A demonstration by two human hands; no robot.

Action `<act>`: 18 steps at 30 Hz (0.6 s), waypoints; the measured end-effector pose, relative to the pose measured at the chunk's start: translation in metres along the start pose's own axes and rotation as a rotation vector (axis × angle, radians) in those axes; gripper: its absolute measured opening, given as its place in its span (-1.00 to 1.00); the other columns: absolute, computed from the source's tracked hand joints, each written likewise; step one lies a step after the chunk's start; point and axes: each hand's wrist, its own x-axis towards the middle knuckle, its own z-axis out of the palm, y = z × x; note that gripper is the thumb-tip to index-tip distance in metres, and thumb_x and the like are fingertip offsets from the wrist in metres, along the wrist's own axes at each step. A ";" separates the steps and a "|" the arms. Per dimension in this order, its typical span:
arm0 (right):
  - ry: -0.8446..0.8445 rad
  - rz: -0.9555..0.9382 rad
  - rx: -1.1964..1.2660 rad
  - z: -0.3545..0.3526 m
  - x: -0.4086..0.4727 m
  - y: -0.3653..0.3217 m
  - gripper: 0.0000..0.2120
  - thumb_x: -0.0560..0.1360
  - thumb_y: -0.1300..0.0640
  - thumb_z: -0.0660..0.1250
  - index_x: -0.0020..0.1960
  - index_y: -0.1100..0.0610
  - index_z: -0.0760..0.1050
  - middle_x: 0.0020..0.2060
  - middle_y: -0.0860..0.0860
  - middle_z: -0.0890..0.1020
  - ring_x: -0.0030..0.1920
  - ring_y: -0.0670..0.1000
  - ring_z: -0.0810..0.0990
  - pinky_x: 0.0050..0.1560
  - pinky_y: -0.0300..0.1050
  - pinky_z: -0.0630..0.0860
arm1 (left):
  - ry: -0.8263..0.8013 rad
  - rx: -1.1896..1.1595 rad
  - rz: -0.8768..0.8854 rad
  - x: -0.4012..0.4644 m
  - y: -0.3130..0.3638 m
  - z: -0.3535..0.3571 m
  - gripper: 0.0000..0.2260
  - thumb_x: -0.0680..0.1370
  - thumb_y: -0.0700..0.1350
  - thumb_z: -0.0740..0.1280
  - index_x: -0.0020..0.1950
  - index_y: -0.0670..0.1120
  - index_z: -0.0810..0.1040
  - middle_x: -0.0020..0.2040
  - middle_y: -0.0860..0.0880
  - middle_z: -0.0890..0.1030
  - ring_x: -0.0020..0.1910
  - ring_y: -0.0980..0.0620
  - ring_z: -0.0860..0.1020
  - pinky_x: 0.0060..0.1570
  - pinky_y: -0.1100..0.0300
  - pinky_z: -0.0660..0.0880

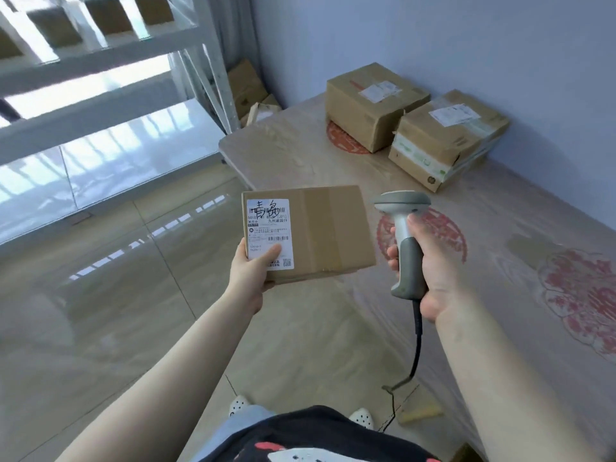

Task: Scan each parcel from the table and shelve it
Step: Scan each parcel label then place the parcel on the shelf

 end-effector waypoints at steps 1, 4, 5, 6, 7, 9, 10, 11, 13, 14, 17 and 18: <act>-0.013 0.000 -0.013 0.016 0.000 0.005 -0.64 0.48 -0.20 0.38 -0.05 0.11 0.61 -0.40 -0.02 0.63 -0.43 -0.09 0.58 -0.25 -0.19 0.49 | 0.022 -0.024 0.000 0.003 0.003 -0.021 -0.74 0.54 -0.14 0.44 0.18 0.06 0.53 0.11 0.00 0.69 0.06 -0.08 0.67 0.18 -0.23 0.56; -0.048 0.016 -0.089 0.068 -0.002 0.017 -0.64 0.50 -0.20 0.35 0.00 0.11 0.61 -0.40 -0.03 0.63 -0.44 -0.10 0.57 -0.28 -0.21 0.49 | 0.082 -0.084 -0.003 0.012 0.013 -0.088 -0.74 0.56 -0.17 0.42 0.21 0.03 0.52 0.12 -0.03 0.68 -0.02 -0.04 0.67 0.12 -0.17 0.59; -0.059 0.021 -0.112 0.086 -0.003 0.022 -0.62 0.51 -0.20 0.34 0.03 0.11 0.60 -0.40 -0.03 0.62 -0.45 -0.10 0.57 -0.31 -0.23 0.49 | 0.107 -0.100 -0.001 0.015 0.016 -0.112 -0.74 0.56 -0.17 0.42 0.21 0.03 0.52 0.13 -0.03 0.68 -0.04 -0.03 0.67 0.11 -0.16 0.60; -0.067 0.027 -0.132 0.105 -0.003 0.026 -0.61 0.51 -0.20 0.34 0.05 0.12 0.60 -0.41 -0.03 0.62 -0.45 -0.11 0.57 -0.32 -0.22 0.48 | 0.131 -0.108 -0.002 0.018 0.020 -0.136 -0.75 0.56 -0.16 0.43 0.20 0.04 0.52 0.12 -0.03 0.68 -0.04 -0.03 0.67 0.12 -0.17 0.59; -0.070 0.033 -0.148 0.123 -0.003 0.031 -0.62 0.51 -0.20 0.34 0.05 0.11 0.60 -0.43 -0.04 0.61 -0.46 -0.11 0.56 -0.29 -0.21 0.48 | 0.156 -0.117 -0.005 0.022 0.023 -0.159 -0.77 0.55 -0.16 0.43 0.17 0.05 0.53 0.10 -0.02 0.69 -0.02 -0.05 0.67 0.15 -0.21 0.57; -0.080 0.045 -0.170 0.159 -0.003 0.038 -0.64 0.52 -0.21 0.32 0.01 0.09 0.61 -0.46 -0.07 0.60 -0.47 -0.13 0.55 -0.24 -0.19 0.47 | 0.204 -0.141 -0.009 0.028 0.032 -0.203 -0.77 0.54 -0.15 0.44 0.13 0.08 0.53 0.07 0.01 0.69 0.03 -0.08 0.67 0.19 -0.26 0.54; -0.093 0.049 -0.179 0.178 -0.003 0.041 -0.64 0.51 -0.22 0.32 0.00 0.08 0.61 -0.47 -0.08 0.60 -0.48 -0.14 0.55 -0.24 -0.18 0.47 | 0.224 -0.154 -0.008 0.031 0.036 -0.222 -0.77 0.54 -0.14 0.45 0.14 0.09 0.53 0.07 0.02 0.69 0.04 -0.08 0.67 0.19 -0.26 0.53; -0.108 0.055 -0.191 0.197 -0.002 0.043 -0.61 0.47 -0.26 0.34 0.00 0.06 0.61 -0.47 -0.08 0.60 -0.48 -0.15 0.56 -0.25 -0.18 0.47 | 0.246 -0.166 -0.004 0.035 0.041 -0.241 -0.76 0.54 -0.14 0.45 0.15 0.09 0.53 0.07 0.02 0.69 0.05 -0.08 0.66 0.20 -0.27 0.53; -0.163 0.065 -0.211 0.235 -0.002 0.048 -0.46 0.29 -0.37 0.41 0.01 0.05 0.61 -0.45 -0.08 0.61 -0.48 -0.15 0.57 -0.31 -0.19 0.49 | 0.289 -0.185 0.011 0.040 0.051 -0.273 -0.74 0.54 -0.13 0.45 0.18 0.08 0.53 0.08 0.02 0.69 0.06 -0.08 0.66 0.20 -0.25 0.53; -0.192 0.071 -0.232 0.254 -0.001 0.050 -0.41 0.22 -0.39 0.44 0.01 0.05 0.61 -0.44 -0.07 0.61 -0.48 -0.14 0.57 -0.33 -0.21 0.48 | 0.309 -0.206 0.020 0.043 0.056 -0.287 -0.74 0.55 -0.13 0.44 0.19 0.08 0.52 0.08 0.02 0.68 0.04 -0.07 0.66 0.18 -0.22 0.55; -0.277 0.063 -0.291 0.309 0.003 0.051 -0.61 0.43 -0.27 0.37 -0.05 0.05 0.61 -0.43 -0.05 0.61 -0.47 -0.13 0.56 -0.31 -0.19 0.44 | 0.373 -0.295 0.061 0.052 0.072 -0.323 -0.76 0.56 -0.16 0.42 0.17 0.07 0.51 0.02 0.04 0.66 -0.09 0.03 0.64 0.05 -0.07 0.58; -0.311 0.062 -0.309 0.328 0.005 0.050 -0.63 0.45 -0.25 0.35 -0.05 0.06 0.61 -0.42 -0.05 0.61 -0.47 -0.12 0.56 -0.35 -0.19 0.45 | 0.391 -0.315 0.075 0.055 0.078 -0.333 -0.76 0.56 -0.16 0.42 0.17 0.07 0.50 0.02 0.05 0.66 -0.10 0.05 0.64 0.02 -0.05 0.58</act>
